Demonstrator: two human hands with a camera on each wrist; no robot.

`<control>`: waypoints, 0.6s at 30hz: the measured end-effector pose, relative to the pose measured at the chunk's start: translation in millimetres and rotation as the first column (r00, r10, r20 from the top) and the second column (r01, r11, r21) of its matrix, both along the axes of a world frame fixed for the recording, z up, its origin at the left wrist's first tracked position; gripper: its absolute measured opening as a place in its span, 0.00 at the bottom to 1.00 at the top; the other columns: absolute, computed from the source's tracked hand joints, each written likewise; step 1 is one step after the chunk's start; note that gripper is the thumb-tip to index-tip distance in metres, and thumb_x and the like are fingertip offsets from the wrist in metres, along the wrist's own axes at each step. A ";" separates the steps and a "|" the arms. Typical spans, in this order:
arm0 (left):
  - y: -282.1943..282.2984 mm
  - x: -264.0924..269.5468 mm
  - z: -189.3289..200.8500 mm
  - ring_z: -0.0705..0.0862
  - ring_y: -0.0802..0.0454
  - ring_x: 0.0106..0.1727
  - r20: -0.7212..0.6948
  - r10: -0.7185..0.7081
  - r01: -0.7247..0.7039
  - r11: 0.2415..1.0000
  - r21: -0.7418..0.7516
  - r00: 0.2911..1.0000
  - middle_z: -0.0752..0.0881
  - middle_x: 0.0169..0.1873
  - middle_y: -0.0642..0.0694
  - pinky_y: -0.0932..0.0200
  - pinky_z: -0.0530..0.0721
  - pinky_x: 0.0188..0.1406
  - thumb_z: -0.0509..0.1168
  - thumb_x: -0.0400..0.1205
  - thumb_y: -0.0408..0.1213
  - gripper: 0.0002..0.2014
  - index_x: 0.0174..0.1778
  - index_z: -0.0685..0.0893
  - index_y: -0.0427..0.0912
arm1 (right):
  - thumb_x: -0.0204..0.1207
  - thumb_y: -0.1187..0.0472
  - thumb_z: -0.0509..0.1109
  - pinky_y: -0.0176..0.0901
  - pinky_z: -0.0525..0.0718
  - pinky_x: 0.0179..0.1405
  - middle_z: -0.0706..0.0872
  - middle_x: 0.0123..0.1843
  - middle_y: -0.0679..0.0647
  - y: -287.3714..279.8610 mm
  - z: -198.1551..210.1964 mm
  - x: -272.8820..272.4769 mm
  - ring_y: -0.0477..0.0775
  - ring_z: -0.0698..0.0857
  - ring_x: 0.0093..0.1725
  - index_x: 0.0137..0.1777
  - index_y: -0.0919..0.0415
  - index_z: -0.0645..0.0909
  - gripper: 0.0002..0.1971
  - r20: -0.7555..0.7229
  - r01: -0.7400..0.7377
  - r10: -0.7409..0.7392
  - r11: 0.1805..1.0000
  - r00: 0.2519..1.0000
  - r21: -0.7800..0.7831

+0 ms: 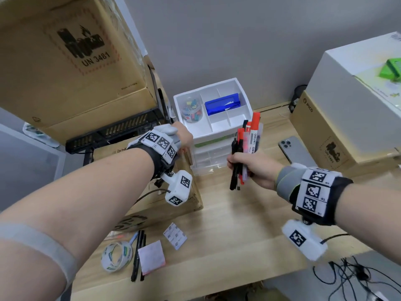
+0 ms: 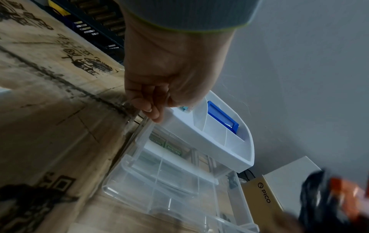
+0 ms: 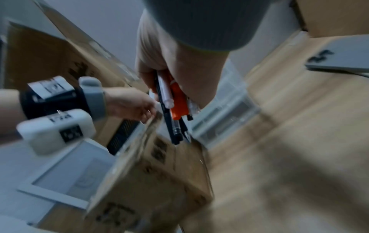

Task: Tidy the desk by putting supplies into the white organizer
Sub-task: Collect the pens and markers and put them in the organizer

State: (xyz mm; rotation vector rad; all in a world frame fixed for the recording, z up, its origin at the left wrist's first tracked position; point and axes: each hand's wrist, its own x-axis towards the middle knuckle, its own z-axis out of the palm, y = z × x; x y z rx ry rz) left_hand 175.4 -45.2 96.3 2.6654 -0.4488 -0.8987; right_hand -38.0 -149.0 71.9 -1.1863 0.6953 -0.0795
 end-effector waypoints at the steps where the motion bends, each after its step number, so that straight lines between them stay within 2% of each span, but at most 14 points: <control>1: -1.2 -2.2 2.9 0.85 0.42 0.38 -0.027 0.017 -0.017 1.000 -0.023 0.999 0.82 0.30 0.43 0.48 0.88 0.51 0.59 0.86 0.29 0.15 0.32 0.76 0.36 | 0.63 0.65 0.77 0.53 0.81 0.38 0.83 0.39 0.64 -3.6 8.8 14.9 0.61 0.84 0.40 0.51 0.64 0.80 0.17 0.030 0.024 -0.022 0.998 0.999 -0.066; 3: -0.4 -3.0 3.9 0.85 0.44 0.32 -0.022 0.033 -0.034 0.998 -0.047 0.999 0.83 0.30 0.43 0.51 0.88 0.42 0.58 0.87 0.31 0.14 0.33 0.76 0.36 | 0.63 0.64 0.80 0.46 0.81 0.30 0.82 0.39 0.63 -7.9 21.4 39.4 0.59 0.83 0.34 0.50 0.64 0.80 0.16 0.079 0.063 -0.048 0.977 0.996 -0.202; 4: 0.6 0.6 0.6 0.84 0.46 0.30 -0.029 0.036 -0.038 0.997 -0.067 0.999 0.83 0.30 0.42 0.54 0.86 0.37 0.58 0.87 0.31 0.14 0.34 0.76 0.36 | 0.63 0.62 0.81 0.42 0.80 0.27 0.83 0.38 0.59 -9.3 24.4 50.1 0.55 0.83 0.34 0.48 0.63 0.81 0.16 0.082 0.054 -0.033 0.961 0.996 -0.271; 6: 1.6 0.8 1.3 0.84 0.48 0.28 -0.028 0.043 -0.046 0.995 -0.087 0.999 0.84 0.30 0.42 0.58 0.84 0.31 0.58 0.87 0.32 0.13 0.35 0.76 0.36 | 0.67 0.64 0.80 0.37 0.79 0.24 0.86 0.37 0.52 -9.2 25.5 65.4 0.49 0.84 0.32 0.46 0.58 0.83 0.10 0.071 -0.031 0.062 0.928 0.996 -0.372; 7: 2.9 -0.5 2.3 0.83 0.49 0.27 -0.035 0.046 -0.049 0.994 -0.093 0.998 0.84 0.30 0.43 0.59 0.83 0.29 0.58 0.87 0.32 0.13 0.36 0.76 0.36 | 0.70 0.68 0.78 0.35 0.80 0.25 0.88 0.38 0.49 -7.7 22.5 71.0 0.45 0.85 0.32 0.46 0.57 0.84 0.09 0.063 -0.097 0.134 0.909 0.989 -0.404; 9: 2.6 0.3 1.4 0.83 0.49 0.26 -0.029 0.040 -0.043 0.994 -0.105 0.999 0.83 0.31 0.43 0.60 0.83 0.27 0.58 0.87 0.32 0.11 0.40 0.77 0.34 | 0.69 0.70 0.78 0.37 0.88 0.38 0.92 0.43 0.47 -9.0 12.0 77.5 0.42 0.90 0.39 0.47 0.55 0.86 0.11 0.016 -0.195 0.239 0.829 0.971 -0.524; 10: 2.9 1.7 0.4 0.84 0.48 0.27 -0.022 0.036 -0.039 0.992 -0.117 0.999 0.84 0.31 0.42 0.59 0.84 0.27 0.58 0.87 0.32 0.08 0.44 0.77 0.34 | 0.67 0.68 0.78 0.42 0.90 0.44 0.92 0.42 0.47 -10.4 6.4 79.4 0.45 0.91 0.41 0.46 0.53 0.86 0.11 -0.044 -0.247 0.278 0.756 0.959 -0.606; 12: 2.2 1.7 -1.1 0.88 0.41 0.34 0.017 0.014 -0.012 0.990 -0.143 1.000 0.87 0.37 0.37 0.51 0.90 0.35 0.58 0.86 0.32 0.05 0.47 0.77 0.35 | 0.66 0.64 0.78 0.47 0.88 0.44 0.90 0.40 0.50 -16.2 -5.3 81.0 0.53 0.89 0.41 0.45 0.51 0.84 0.10 -0.227 -0.381 0.323 0.579 0.919 -0.720; 14: 2.3 1.7 -3.2 0.90 0.32 0.44 0.044 0.008 -0.002 0.990 -0.143 0.999 0.89 0.44 0.30 0.38 0.91 0.47 0.57 0.86 0.32 0.06 0.47 0.76 0.35 | 0.66 0.61 0.78 0.45 0.86 0.43 0.90 0.43 0.52 -21.7 -15.2 79.9 0.57 0.88 0.43 0.54 0.50 0.85 0.16 -0.380 -0.498 0.339 0.404 0.861 -0.768; 15: 2.1 1.6 -3.4 0.90 0.31 0.44 0.047 0.014 -0.007 0.989 -0.148 0.999 0.89 0.44 0.29 0.37 0.91 0.48 0.56 0.85 0.32 0.06 0.48 0.76 0.34 | 0.66 0.60 0.78 0.44 0.86 0.44 0.90 0.45 0.51 -25.0 -19.1 80.4 0.56 0.87 0.44 0.59 0.48 0.85 0.20 -0.434 -0.541 0.348 0.327 0.831 -0.775; 16: 1.7 3.0 -5.4 0.89 0.32 0.39 0.041 0.022 -0.015 0.988 -0.154 0.999 0.89 0.42 0.29 0.39 0.91 0.44 0.55 0.85 0.31 0.08 0.49 0.77 0.32 | 0.67 0.59 0.78 0.45 0.86 0.44 0.90 0.46 0.51 -27.7 -21.0 81.1 0.56 0.87 0.44 0.61 0.47 0.85 0.21 -0.487 -0.583 0.347 0.267 0.801 -0.768; 17: 1.1 3.1 -5.9 0.87 0.35 0.32 0.018 0.034 -0.031 0.988 -0.150 0.999 0.88 0.37 0.29 0.45 0.90 0.35 0.54 0.85 0.30 0.09 0.49 0.79 0.31 | 0.67 0.59 0.77 0.46 0.87 0.45 0.89 0.46 0.51 -30.6 -22.3 82.1 0.56 0.86 0.44 0.60 0.48 0.84 0.20 -0.539 -0.620 0.340 0.207 0.771 -0.757; 18: -0.1 4.0 -7.0 0.84 0.39 0.25 -0.008 0.053 -0.054 0.988 -0.147 0.999 0.87 0.33 0.30 0.51 0.85 0.27 0.54 0.84 0.28 0.10 0.48 0.79 0.29 | 0.68 0.59 0.76 0.47 0.87 0.46 0.89 0.47 0.51 -32.8 -22.1 83.1 0.57 0.86 0.44 0.59 0.50 0.84 0.18 -0.586 -0.656 0.329 0.159 0.740 -0.738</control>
